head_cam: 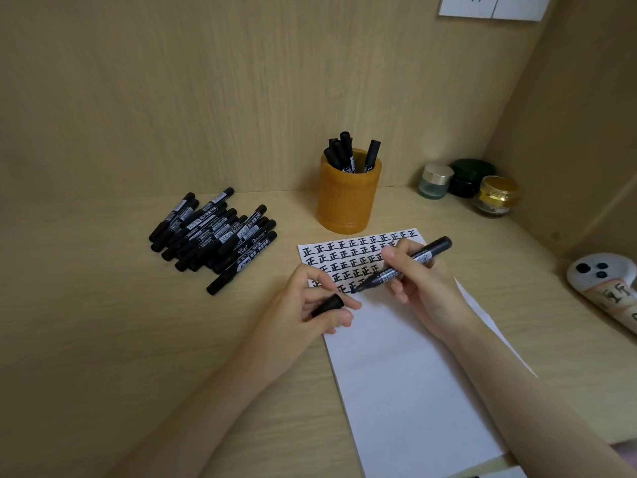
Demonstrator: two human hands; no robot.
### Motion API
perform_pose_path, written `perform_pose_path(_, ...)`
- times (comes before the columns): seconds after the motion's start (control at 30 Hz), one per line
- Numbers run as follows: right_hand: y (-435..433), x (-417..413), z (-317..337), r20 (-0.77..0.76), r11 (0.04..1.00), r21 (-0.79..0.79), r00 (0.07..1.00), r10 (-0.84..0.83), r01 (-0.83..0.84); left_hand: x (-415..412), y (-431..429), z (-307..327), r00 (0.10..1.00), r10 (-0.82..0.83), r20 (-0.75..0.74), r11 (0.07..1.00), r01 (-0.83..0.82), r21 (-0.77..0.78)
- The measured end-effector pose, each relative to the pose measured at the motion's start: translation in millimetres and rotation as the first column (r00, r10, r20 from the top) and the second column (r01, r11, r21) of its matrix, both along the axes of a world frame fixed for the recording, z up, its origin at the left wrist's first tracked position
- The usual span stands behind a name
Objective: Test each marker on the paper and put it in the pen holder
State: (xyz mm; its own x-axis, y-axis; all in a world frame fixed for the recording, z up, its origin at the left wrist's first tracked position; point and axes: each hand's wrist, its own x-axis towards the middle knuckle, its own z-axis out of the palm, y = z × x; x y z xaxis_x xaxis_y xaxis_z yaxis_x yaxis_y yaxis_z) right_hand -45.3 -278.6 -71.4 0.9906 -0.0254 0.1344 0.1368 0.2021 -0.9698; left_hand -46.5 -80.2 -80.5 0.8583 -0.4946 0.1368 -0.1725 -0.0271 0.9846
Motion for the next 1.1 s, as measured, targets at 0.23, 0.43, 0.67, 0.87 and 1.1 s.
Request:
perform_pose_path(0.23, 9.1, -3.4, 2.0, -0.008, 0.996, -0.086, 1.000, 0.014, -0.014, -0.2, -2.3, 0.2, 1.000, -0.005, -0.024, 0.999, 0.006, 0.037)
perform_pose_path(0.43, 10.2, -6.1, 6.3, 0.010, 0.997, -0.079, 1.000, -0.003, 0.003, -0.5, -3.1, 1.6, 1.000, 0.006, -0.020, 0.999, -0.005, 0.039)
perform_pose_path(0.67, 14.6, -10.6, 4.8, 0.003, 0.981, -0.158, 0.994, 0.111, -0.109, -1.6, -4.4, 1.9, 0.999, -0.009, -0.031, 0.999, 0.010, 0.044)
perform_pose_path(0.87, 20.0, -13.5, 7.3, 0.010, 0.977, -0.150, 0.988, 0.153, -0.150, -1.0, -3.6, -0.6, 1.000, 0.017, 0.002, 0.998, -0.017, 0.063)
perform_pose_path(1.1, 20.5, -13.5, 8.0, 0.043, 0.982, -0.148, 0.991, 0.124, -0.117, -1.5, -2.6, 2.3, 0.986, 0.154, 0.066, 0.981, -0.161, 0.109)
